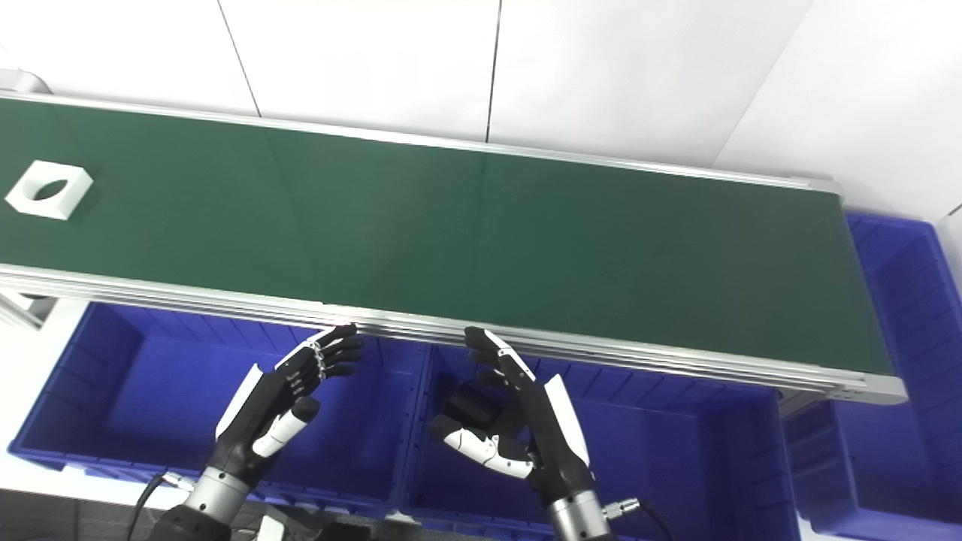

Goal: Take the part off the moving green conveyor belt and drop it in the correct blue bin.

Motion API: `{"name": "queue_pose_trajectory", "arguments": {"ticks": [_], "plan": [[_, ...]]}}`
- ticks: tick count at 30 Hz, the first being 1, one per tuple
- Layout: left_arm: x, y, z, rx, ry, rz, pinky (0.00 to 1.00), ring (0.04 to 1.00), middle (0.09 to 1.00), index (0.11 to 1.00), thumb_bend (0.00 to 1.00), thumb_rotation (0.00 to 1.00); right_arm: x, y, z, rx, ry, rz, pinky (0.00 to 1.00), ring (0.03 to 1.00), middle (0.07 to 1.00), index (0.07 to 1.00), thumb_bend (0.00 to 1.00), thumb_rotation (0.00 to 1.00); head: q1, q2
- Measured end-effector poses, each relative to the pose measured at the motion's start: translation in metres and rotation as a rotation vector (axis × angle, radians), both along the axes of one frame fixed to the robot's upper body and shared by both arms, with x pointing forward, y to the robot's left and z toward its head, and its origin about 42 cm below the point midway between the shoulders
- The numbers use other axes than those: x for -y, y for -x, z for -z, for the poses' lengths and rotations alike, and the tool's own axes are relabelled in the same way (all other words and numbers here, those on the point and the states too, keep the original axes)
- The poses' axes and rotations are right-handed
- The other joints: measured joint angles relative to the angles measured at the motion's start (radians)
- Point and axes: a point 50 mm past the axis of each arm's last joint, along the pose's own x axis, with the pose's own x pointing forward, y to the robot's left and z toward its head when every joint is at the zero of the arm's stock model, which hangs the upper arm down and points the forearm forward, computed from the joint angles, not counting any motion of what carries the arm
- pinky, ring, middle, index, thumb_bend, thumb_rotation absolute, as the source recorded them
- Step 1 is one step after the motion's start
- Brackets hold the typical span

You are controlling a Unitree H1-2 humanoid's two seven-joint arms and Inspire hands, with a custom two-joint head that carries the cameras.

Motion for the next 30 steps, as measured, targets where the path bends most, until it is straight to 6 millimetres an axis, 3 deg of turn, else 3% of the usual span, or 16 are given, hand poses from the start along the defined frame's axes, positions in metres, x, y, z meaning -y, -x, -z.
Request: {"name": "queue_pose_trajectory", "arguments": {"ticks": [21,30], "plan": [[-0.0041,-0.002,0.0024,-0.007,0.004,-0.013,0.77,0.805,0.827,0.849,0.87,0.81,-0.0033,-0.0026,0.006,-0.018,-0.006,0.002,0.75,0.827,0.85,0.869,0.54,0.39,0.015,-0.017],[-0.0062,-0.0023,0.0031,-0.009,0.001,-0.02,0.76,0.801,0.821,0.843,0.87,0.79,-0.0073,-0.004,0.0055,0.0,-0.021,-0.001,0.76,0.826,0.847,0.867,0.54,0.42,0.08,-0.049]]}}
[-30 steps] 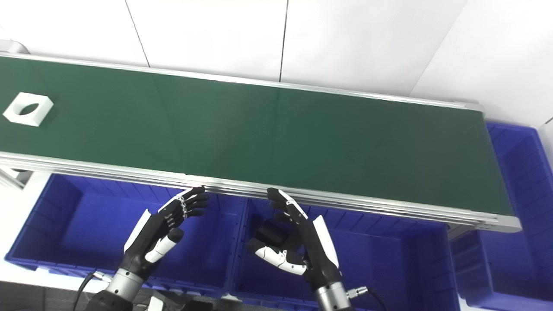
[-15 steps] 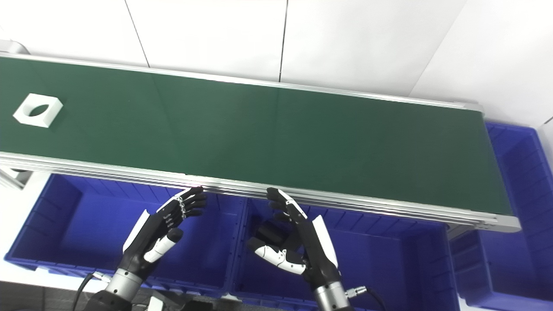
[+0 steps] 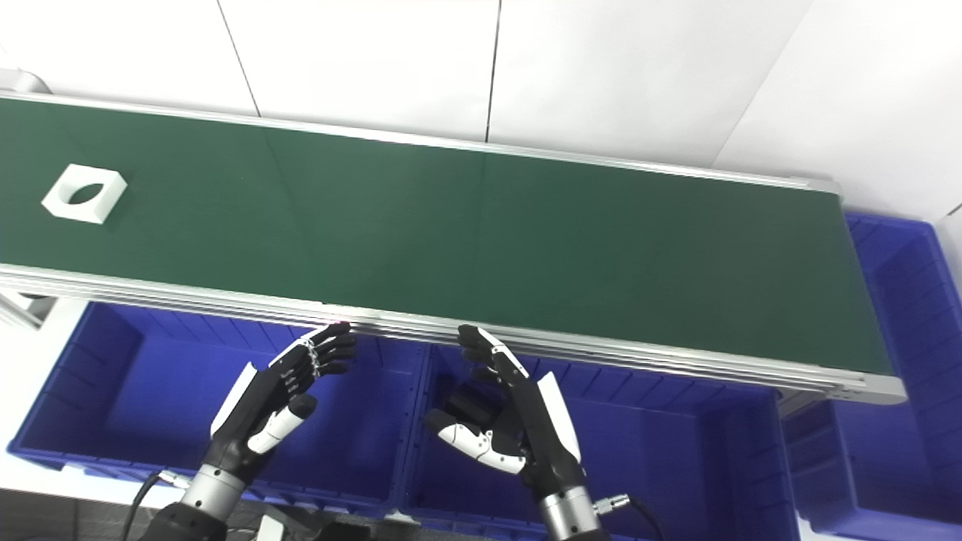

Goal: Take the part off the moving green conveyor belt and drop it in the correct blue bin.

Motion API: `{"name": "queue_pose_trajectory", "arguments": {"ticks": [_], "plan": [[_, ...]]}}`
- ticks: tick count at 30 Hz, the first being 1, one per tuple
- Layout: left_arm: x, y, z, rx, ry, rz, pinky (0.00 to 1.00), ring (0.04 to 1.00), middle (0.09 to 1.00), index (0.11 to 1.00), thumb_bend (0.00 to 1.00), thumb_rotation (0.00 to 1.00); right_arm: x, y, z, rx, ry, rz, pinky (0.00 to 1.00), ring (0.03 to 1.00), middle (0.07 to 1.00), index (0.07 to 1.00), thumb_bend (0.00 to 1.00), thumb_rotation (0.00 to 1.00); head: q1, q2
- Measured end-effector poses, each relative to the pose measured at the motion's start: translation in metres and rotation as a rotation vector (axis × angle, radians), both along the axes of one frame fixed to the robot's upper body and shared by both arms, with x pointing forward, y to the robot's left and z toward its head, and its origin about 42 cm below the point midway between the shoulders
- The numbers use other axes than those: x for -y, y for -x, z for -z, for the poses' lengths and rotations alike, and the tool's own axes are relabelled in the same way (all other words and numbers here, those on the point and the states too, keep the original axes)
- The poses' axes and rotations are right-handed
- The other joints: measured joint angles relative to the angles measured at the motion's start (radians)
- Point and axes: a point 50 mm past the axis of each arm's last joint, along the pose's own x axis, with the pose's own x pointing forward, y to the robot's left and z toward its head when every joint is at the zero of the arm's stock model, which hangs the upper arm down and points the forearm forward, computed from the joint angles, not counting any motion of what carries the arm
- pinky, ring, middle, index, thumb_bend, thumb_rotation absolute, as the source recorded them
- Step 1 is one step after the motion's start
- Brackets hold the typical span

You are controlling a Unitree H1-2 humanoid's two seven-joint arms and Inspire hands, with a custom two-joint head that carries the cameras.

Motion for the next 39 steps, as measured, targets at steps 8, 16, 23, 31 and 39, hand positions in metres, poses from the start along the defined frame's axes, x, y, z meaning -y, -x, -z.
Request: {"name": "queue_pose_trajectory", "arguments": {"ticks": [8,16,23,31,39], "plan": [[0.0,0.0,-0.001,0.006,-0.027,-0.003,0.74,0.781,0.808,0.823,0.84,0.72,0.004,-0.001,0.008,-0.007,0.002,-0.001,0.76,0.83,0.851,0.879,0.5,0.48,0.237,-0.101],[-0.001,-0.002,-0.006,0.035,-0.059,-0.02,0.71,0.76,0.793,0.799,0.89,0.65,0.011,-0.002,0.019,-0.008,0.0,-0.005,0.73,0.813,0.848,0.883,0.49,0.6,0.311,-0.146],[-0.003,-0.004,-0.014,0.067,-0.082,-0.01,0.69,0.754,0.786,0.793,0.91,0.63,0.013,-0.006,0.023,0.005,0.0,-0.008,0.73,0.817,0.847,0.888,0.5,0.65,0.373,-0.184],[-0.004,-0.006,-0.025,0.112,-0.092,-0.003,0.7,0.75,0.785,0.787,0.93,0.57,0.013,-0.006,0.022,0.005,-0.003,-0.005,0.74,0.821,0.85,0.893,0.5,0.69,0.409,-0.189],[-0.031,-0.014,-0.059,0.228,-0.211,0.003,0.71,0.768,0.801,0.8,0.9,0.49,0.014,-0.007,0.022,0.003,-0.01,-0.002,0.74,0.824,0.852,0.9,0.48,0.7,0.422,-0.186]]}}
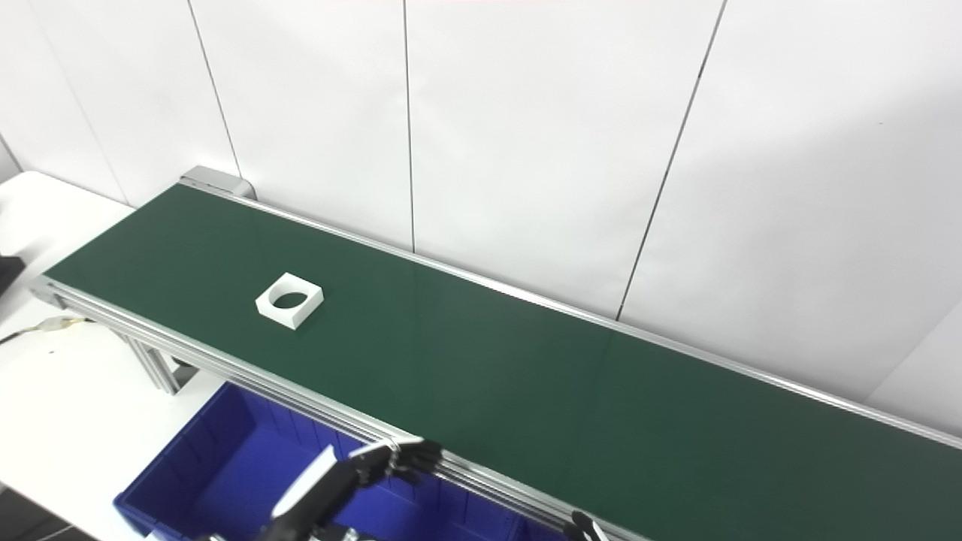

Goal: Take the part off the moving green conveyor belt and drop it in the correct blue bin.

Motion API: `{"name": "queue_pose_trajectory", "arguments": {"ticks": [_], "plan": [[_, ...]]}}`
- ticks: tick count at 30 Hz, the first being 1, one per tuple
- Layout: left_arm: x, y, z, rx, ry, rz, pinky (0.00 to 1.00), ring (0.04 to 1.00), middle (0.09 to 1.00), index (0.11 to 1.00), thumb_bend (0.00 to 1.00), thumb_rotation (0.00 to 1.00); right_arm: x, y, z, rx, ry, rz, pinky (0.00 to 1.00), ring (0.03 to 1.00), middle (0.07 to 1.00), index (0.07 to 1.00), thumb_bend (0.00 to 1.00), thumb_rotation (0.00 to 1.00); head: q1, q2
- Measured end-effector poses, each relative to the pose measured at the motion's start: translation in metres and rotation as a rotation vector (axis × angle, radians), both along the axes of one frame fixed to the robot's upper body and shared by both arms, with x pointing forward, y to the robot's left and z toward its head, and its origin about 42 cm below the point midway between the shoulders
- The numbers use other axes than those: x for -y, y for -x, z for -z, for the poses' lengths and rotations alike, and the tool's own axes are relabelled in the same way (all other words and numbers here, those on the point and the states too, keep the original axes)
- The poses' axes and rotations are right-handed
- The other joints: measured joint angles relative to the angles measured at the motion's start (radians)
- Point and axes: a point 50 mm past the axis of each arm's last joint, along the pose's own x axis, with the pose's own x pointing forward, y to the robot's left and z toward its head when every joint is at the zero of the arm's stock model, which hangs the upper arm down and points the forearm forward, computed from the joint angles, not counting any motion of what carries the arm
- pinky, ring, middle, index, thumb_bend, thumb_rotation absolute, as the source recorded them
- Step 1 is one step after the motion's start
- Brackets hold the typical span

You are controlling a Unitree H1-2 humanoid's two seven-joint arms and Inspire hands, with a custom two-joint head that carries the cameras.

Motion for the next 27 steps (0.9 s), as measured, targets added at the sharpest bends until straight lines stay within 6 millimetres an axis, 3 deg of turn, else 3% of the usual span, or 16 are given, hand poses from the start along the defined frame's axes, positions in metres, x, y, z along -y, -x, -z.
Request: {"name": "queue_pose_trajectory", "arguments": {"ticks": [8,14,21,27], "plan": [[-0.016,-0.022,-0.054,0.134,-0.134,0.003,0.73,0.783,0.811,0.818,0.8,0.4,-0.001,-0.003,-0.001,0.008,-0.001,-0.002,0.73,0.812,0.849,0.898,0.49,0.72,-0.008,0.011],[-0.024,-0.051,-0.101,0.206,-0.25,-0.031,0.73,0.792,0.825,0.83,0.73,0.25,-0.001,-0.005,0.0,0.005,0.004,-0.005,0.71,0.799,0.839,0.889,0.5,0.72,-0.005,0.009],[-0.06,-0.086,-0.125,0.206,-0.38,-0.126,0.78,0.84,0.858,0.839,0.73,0.11,-0.001,-0.005,0.003,-0.003,0.009,-0.006,0.71,0.799,0.837,0.888,0.5,0.73,-0.002,0.011],[-0.071,-0.121,-0.132,0.19,-0.462,-0.202,0.78,0.874,0.884,0.85,0.75,0.1,-0.001,-0.007,0.002,0.001,0.005,-0.006,0.71,0.8,0.841,0.894,0.5,0.73,0.0,0.02]]}}
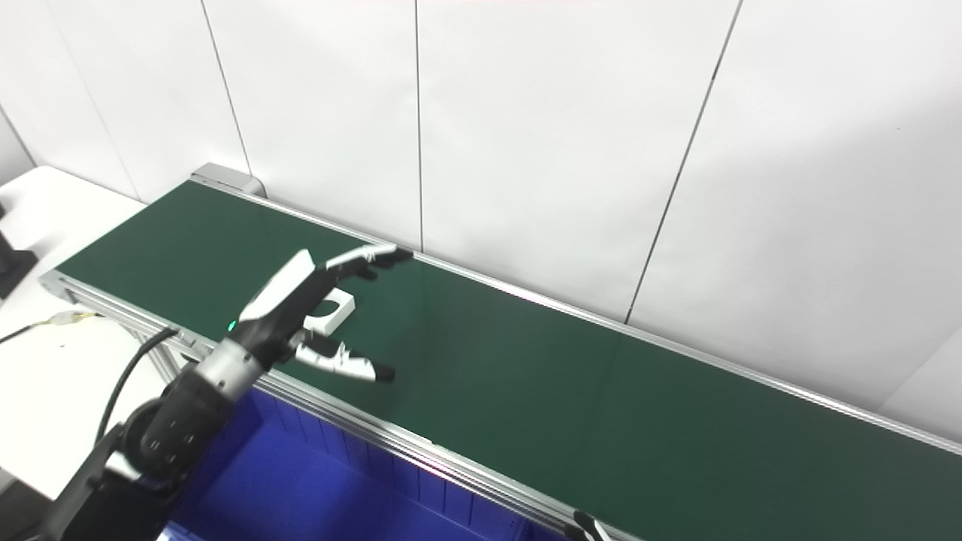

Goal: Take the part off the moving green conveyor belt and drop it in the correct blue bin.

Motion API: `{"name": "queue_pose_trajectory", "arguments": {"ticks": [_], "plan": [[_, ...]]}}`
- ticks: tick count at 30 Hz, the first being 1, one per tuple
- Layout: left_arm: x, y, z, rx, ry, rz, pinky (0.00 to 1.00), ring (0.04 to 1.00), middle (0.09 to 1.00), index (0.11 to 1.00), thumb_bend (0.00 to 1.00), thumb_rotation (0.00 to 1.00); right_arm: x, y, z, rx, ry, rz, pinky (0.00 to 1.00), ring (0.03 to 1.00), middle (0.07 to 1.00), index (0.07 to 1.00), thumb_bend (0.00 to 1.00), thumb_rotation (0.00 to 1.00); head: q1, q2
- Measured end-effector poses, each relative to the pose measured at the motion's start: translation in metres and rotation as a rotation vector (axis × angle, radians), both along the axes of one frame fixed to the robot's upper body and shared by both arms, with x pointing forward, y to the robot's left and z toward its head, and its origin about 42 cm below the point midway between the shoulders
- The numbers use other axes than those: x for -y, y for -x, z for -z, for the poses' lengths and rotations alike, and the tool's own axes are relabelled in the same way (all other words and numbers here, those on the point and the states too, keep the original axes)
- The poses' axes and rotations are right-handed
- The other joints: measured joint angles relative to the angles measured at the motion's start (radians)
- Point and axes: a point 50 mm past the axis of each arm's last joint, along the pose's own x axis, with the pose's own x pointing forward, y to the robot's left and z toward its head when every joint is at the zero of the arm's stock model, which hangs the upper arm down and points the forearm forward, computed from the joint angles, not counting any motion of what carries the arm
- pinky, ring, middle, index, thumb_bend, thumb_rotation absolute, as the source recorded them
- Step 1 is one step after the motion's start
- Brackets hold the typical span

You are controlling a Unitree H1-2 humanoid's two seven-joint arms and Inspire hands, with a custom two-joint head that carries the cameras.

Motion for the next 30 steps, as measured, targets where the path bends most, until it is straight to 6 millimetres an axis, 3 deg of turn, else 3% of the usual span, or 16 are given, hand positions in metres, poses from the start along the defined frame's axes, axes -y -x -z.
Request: {"name": "queue_pose_trajectory", "arguments": {"ticks": [10,22,30], "plan": [[-0.028,-0.047,-0.007,-0.055,-0.308,-0.09,0.75,0.845,0.87,0.865,0.8,0.01,0.002,0.0,-0.002,0.003,-0.01,0.005,0.71,0.797,0.84,0.896,0.5,0.73,0.0,0.012],[-0.053,-0.09,0.021,-0.243,-0.621,-0.085,0.71,0.811,0.861,0.843,0.85,0.0,0.002,0.002,-0.004,0.004,-0.026,0.01,0.71,0.801,0.842,0.9,0.49,0.71,-0.005,0.018],[-0.064,-0.106,0.041,-0.328,-0.745,-0.052,0.7,0.804,0.858,0.838,0.84,0.0,0.002,0.003,-0.005,0.005,-0.026,0.009,0.71,0.802,0.843,0.9,0.49,0.72,-0.008,0.023]]}}
